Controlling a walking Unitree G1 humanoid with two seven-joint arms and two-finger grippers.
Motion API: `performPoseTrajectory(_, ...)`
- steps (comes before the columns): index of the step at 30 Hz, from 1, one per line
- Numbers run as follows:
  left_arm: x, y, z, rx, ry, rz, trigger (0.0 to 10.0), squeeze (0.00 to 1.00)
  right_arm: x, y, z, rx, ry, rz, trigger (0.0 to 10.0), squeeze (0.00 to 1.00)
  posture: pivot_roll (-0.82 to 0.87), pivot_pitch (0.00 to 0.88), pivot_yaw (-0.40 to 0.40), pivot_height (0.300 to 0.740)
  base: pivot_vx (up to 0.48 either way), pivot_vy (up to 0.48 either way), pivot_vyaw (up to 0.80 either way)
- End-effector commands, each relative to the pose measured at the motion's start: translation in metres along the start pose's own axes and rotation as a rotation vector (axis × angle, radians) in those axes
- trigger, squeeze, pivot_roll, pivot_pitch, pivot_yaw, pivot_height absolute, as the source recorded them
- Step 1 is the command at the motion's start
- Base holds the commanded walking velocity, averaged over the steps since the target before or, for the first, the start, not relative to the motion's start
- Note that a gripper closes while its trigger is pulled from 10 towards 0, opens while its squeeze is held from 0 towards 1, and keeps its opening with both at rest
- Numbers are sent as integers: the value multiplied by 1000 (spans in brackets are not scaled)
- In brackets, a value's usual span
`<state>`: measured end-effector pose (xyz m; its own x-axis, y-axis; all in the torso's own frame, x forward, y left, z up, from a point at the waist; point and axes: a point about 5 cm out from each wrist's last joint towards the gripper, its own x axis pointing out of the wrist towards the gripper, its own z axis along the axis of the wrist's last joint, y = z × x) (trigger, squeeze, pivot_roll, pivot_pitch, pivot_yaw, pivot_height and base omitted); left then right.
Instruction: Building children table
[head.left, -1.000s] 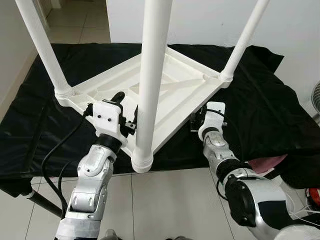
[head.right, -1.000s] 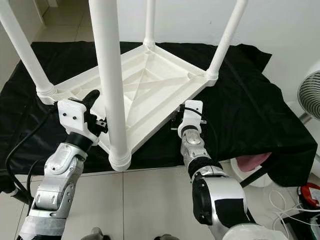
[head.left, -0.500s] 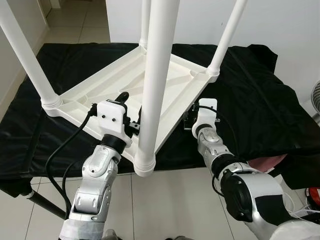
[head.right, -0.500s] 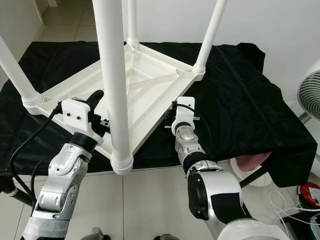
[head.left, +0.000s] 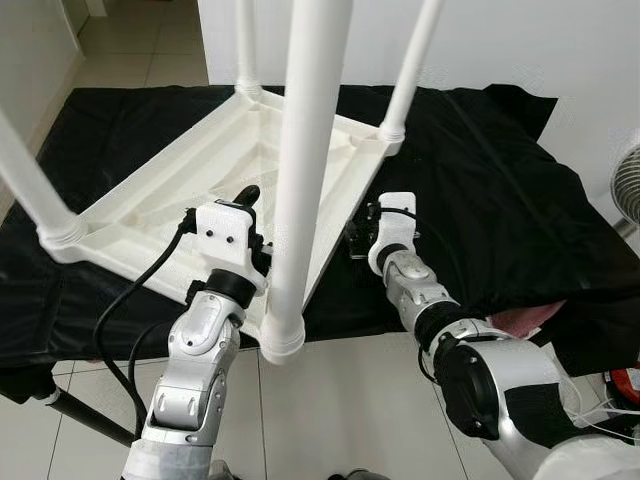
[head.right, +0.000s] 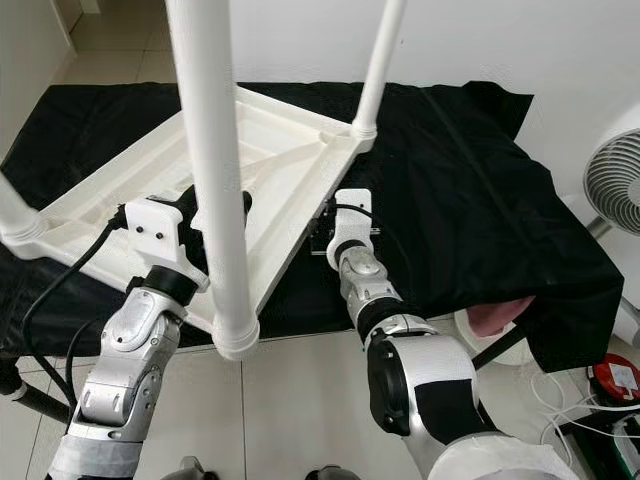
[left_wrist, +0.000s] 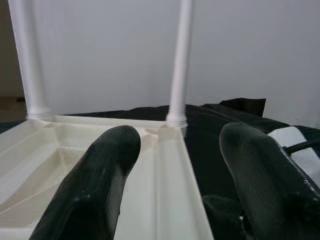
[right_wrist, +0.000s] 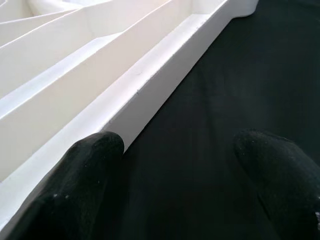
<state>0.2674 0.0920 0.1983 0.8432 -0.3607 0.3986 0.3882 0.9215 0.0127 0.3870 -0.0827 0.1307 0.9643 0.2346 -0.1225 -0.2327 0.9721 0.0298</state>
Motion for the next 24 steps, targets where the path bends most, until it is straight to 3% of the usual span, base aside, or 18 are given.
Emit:
performPoseTrajectory(1, 0, -11, 0, -18, 7, -44, 10000, 0, 1, 20, 0, 2, -10, 108, 10000, 0, 79, 57, -18, 740, 0, 0, 0)
performPoseTrajectory(5, 0, -13, -2, -27, 13, -53, 10000, 0, 0, 16, -2, 19, -6, 126, 10000, 0, 67, 58, -9, 740, 0, 0, 0)
performPoseTrajectory(7, 1, -13, -2, -28, 14, -55, 10000, 0, -1, 7, -2, 12, -8, 73, 10000, 0, 65, 58, -7, 740, 0, 0, 0)
performPoseTrajectory(10, 1, -12, -2, -24, 16, -56, 10000, 0, -4, -21, -3, 12, -18, -92, 10000, 0, 62, 59, -4, 740, 0, 0, 0)
performPoseTrajectory(11, 1, -12, -2, -24, 16, -56, 10000, 0, -4, -21, -3, 12, -18, -92, 10000, 0, 62, 59, -4, 740, 0, 0, 0)
performPoseTrajectory(12, 1, -11, -2, -23, 17, -53, 10000, 0, -7, -33, -3, 51, -35, -149, 10000, 0, 62, 60, -4, 740, 0, 0, 0)
performPoseTrajectory(14, 1, -11, -2, -23, 17, -51, 10000, 0, -8, -38, -3, 66, -44, -174, 10000, 0, 62, 60, -3, 740, 0, 0, 0)
performPoseTrajectory(15, 0, -9, -4, -11, 22, -45, 10000, 0, -11, -48, -1, 82, -71, -220, 10000, 0, 60, 63, -4, 740, 0, 0, 0)
performPoseTrajectory(24, -9, 4, -6, 33, 56, -88, 10000, 0, -16, -57, 1, 75, -154, -191, 10000, 0, 62, 72, -22, 740, 0, 0, 0)
